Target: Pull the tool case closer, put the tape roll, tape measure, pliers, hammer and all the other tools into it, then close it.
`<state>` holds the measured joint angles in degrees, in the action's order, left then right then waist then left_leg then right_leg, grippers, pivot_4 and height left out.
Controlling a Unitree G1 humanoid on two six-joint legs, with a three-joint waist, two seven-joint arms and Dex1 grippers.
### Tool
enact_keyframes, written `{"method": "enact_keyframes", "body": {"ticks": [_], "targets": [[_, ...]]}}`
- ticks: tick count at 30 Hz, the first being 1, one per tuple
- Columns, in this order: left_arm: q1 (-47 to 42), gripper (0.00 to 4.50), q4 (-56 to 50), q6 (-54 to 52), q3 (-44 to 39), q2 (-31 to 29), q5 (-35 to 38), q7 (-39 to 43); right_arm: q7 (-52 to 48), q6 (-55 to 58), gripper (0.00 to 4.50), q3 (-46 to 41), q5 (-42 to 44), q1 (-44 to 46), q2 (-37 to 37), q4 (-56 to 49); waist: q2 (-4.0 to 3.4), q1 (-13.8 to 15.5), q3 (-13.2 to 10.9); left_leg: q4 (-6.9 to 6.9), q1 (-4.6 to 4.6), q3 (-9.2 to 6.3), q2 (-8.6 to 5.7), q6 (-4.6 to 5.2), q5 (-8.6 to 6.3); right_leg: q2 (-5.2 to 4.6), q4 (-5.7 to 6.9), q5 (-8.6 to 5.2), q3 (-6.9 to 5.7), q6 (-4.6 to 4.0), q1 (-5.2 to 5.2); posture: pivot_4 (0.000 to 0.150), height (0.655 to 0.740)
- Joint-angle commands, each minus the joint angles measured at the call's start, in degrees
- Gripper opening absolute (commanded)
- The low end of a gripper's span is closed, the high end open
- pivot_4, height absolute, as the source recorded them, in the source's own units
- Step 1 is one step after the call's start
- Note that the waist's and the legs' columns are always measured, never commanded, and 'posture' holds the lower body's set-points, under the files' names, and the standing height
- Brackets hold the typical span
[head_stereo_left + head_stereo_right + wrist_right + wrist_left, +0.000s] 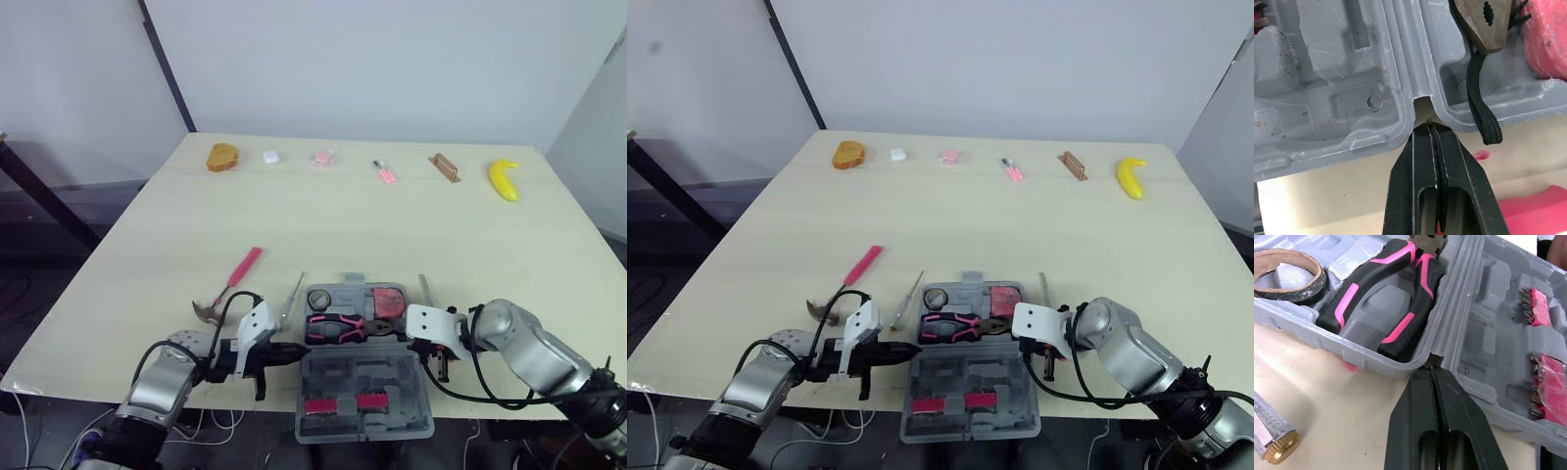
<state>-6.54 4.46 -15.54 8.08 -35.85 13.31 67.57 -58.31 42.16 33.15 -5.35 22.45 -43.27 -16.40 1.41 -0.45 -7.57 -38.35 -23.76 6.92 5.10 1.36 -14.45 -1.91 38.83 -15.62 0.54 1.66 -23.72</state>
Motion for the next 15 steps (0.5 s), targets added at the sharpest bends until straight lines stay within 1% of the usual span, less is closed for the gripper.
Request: {"method": "enact_keyframes", "body": {"ticks": [1,5,8,11,13,15], "targets": [[-1.5,0.05,1.7,3.1,2.4,2.3,-0.7,0.2,-0.3,-0.7,0.02,-1.2,1.2,0.5,1.3,-1.8,0.00,0.0,0.0,-0.01,0.00,0.01,0.00,0.00,0.00,0.00,0.00,0.00,0.01,0.00,0.00,0.150,0.7400],[-2.3,0.05,5.1,5.6,2.6,3.1,-1.9,0.2,0.1,-0.6,0.02,-1.9,1.3,0.4,1.8,-1.1,0.00,0.2,0.0,-0.01,0.01,0.00,0.00,0.00,0.00,0.00,0.01,0.00,0.00,0.00,0.00,0.150,0.7400],[-3.9,0.05,9.8,8.2,2.4,3.4,-3.1,0.3,0.6,-0.3,0.02,-2.9,1.5,0.5,2.4,-0.2,-0.03,0.2,0.0,-0.02,0.02,0.00,-0.01,0.00,0.00,-0.01,0.02,0.00,0.01,0.00,0.02,0.150,0.7400],[-6.7,0.05,18.9,13.6,2.6,4.9,-5.0,0.0,0.8,-0.4,0.02,-3.9,1.5,0.8,2.6,0.6,-0.11,0.5,0.1,-0.05,0.04,-0.02,-0.01,0.00,0.00,0.00,0.03,0.00,0.00,0.00,0.04,0.150,0.7400],[-12.7,0.05,28.8,17.0,2.9,6.7,-6.8,-0.6,1.3,-0.2,0.02,-5.0,1.8,1.5,3.2,1.7,-0.27,1.2,0.2,-0.08,0.06,-0.01,-0.02,0.01,0.01,-0.01,0.03,0.01,0.00,0.00,0.06,0.150,0.7400],[-14.1,0.05,32.2,19.8,2.7,6.9,-7.1,-0.1,1.5,-0.1,0.02,-5.7,2.1,2.5,3.8,2.8,-0.35,1.5,0.2,-0.20,0.08,-0.10,-0.06,0.04,0.03,-0.01,0.08,-0.02,-0.07,-0.07,0.10,0.150,0.7400]]}}
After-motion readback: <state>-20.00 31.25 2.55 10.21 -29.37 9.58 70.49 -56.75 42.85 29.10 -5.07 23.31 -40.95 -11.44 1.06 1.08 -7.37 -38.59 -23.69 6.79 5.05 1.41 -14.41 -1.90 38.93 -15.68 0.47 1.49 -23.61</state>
